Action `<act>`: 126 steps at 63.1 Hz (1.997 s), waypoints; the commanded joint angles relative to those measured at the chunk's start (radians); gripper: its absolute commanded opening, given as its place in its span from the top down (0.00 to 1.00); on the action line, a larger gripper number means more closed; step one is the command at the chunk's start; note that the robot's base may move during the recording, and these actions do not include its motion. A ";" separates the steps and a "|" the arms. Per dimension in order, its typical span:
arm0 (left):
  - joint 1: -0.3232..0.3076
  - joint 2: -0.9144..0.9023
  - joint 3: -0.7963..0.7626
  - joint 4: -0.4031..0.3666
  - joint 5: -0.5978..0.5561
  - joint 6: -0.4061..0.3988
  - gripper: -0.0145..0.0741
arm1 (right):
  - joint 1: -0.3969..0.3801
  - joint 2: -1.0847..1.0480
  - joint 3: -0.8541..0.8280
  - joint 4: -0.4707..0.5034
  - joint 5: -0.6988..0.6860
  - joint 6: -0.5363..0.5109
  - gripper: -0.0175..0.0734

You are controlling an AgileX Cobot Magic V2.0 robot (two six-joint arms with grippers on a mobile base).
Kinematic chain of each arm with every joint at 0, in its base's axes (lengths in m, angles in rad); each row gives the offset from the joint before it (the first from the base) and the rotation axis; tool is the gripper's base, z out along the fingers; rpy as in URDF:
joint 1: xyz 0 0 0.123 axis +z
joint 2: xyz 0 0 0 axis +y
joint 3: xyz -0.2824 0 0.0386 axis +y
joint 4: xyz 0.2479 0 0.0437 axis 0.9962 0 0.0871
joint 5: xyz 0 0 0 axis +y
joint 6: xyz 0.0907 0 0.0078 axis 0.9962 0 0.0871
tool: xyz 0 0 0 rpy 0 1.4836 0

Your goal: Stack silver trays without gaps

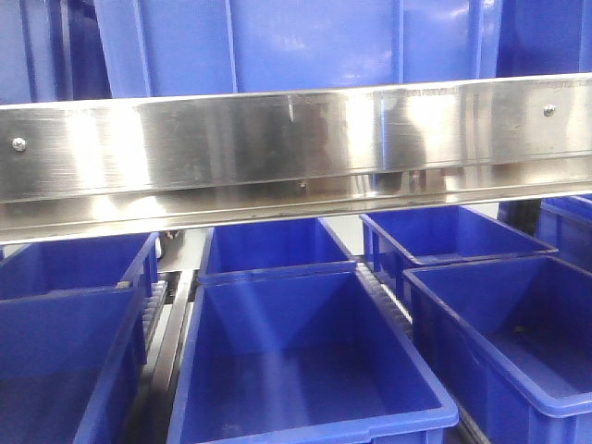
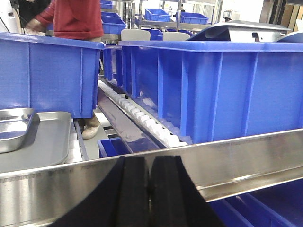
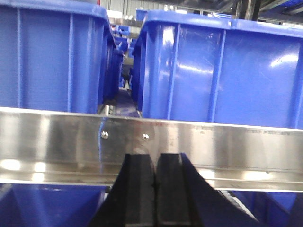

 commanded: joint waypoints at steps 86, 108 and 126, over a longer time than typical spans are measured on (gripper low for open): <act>-0.003 -0.003 0.002 0.000 -0.015 0.000 0.84 | 0.045 -0.006 0.000 0.053 0.013 -0.066 0.88; -0.003 -0.003 0.026 0.123 -0.029 0.000 0.84 | 0.045 -0.006 0.000 0.053 0.013 -0.066 0.88; -0.003 -0.003 0.216 0.222 -0.332 0.000 0.84 | 0.045 -0.006 0.000 0.053 0.013 -0.066 0.88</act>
